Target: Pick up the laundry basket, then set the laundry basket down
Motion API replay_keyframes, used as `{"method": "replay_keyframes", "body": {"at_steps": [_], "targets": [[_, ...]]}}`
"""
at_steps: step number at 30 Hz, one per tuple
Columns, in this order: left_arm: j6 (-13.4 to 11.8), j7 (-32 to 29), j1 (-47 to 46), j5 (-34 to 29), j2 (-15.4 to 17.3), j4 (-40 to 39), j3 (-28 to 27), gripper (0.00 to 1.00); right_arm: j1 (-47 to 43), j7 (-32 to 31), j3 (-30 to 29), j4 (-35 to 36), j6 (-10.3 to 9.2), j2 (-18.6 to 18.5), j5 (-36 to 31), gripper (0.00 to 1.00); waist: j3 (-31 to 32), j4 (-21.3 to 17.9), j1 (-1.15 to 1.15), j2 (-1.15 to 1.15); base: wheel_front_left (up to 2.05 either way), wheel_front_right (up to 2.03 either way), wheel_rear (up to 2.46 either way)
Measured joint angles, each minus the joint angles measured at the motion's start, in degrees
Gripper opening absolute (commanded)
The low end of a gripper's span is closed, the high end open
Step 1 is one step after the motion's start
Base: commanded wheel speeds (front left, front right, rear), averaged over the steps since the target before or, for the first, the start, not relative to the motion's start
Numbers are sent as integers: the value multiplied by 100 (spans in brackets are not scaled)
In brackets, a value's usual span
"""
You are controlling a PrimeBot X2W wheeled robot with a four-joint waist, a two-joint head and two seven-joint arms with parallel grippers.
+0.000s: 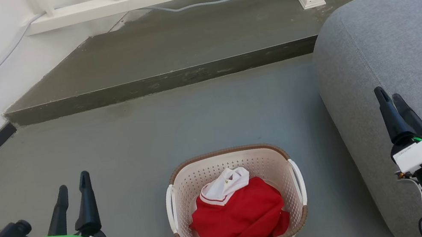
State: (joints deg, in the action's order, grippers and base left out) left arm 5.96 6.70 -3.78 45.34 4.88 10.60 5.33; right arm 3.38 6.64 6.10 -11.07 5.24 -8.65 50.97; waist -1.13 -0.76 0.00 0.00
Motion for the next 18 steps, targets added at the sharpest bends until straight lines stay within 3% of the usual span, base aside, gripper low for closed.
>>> {"method": "replay_keyframes", "body": {"at_steps": [18], "targets": [[-2,355,-90,-1515,-58,-149,136,100,92,366,227,96,-79,2,-1435,100,-64,-12,0,0,0,0,0]]}}
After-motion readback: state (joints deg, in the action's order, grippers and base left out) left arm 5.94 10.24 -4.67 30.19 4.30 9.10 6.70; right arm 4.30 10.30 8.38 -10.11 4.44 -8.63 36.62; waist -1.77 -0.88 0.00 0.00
